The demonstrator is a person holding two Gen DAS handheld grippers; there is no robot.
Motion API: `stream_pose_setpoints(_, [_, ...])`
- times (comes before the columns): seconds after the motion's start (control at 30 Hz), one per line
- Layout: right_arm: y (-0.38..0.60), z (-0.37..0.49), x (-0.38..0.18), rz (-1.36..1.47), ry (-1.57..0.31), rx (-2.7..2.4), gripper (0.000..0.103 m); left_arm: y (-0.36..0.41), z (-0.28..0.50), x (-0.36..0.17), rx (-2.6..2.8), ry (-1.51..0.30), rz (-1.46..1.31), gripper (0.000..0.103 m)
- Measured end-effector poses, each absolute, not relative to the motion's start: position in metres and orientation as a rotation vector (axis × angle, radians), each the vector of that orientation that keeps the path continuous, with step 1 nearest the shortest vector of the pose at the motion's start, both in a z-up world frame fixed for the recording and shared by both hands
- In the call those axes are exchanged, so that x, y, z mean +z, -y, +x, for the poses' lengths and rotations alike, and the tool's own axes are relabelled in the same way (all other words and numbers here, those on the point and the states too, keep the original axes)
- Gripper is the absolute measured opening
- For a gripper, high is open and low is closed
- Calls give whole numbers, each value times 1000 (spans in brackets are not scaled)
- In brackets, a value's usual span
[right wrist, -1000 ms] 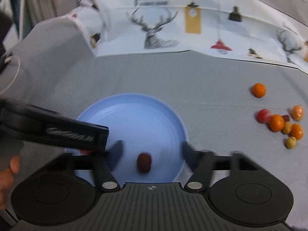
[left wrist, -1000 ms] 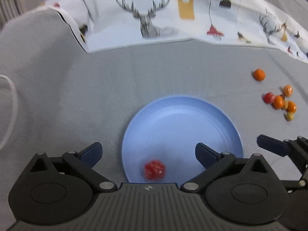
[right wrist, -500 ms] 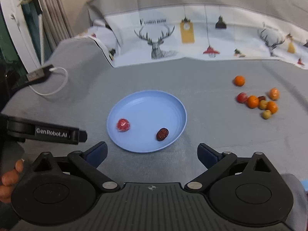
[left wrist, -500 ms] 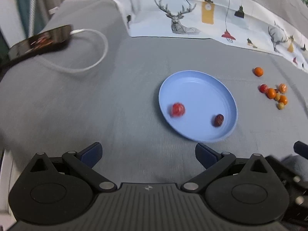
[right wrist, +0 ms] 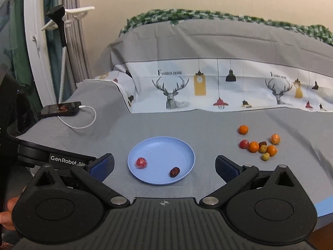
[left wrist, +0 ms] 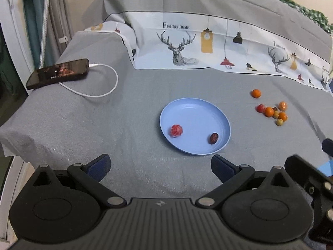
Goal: Organize fruits
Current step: 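Withdraw both tools from the plate back toward the fruit pile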
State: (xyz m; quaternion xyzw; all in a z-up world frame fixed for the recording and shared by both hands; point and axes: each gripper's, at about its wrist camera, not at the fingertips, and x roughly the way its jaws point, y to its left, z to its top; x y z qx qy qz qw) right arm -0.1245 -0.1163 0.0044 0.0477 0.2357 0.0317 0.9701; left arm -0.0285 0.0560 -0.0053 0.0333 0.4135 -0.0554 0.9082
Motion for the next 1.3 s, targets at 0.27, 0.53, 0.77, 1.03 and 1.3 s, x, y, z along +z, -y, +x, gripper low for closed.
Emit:
stream_pose_setpoints(0.27, [117,-142,13,103,-434,39,102,-51,-47,10,-143,-803,83,103])
stream_pose_setpoints(0.53, [120,-151,16,104,-414,27,102,-40,-55,14,-168,-787,115,103])
stream_pose_setpoints(0.77, [134,-154,15,151,-408,-7,102,-37,-52,14,-159,-792,124,103])
stream_pose_setpoints(1.03, [142,-152,11,182,-413,-13,102,-35,-50,13,-155,-797,141,103])
stream_pose_setpoints(1.3, [169,-153,14,276,-381,-90,102,-28,-46,7,-156,-818,167,103])
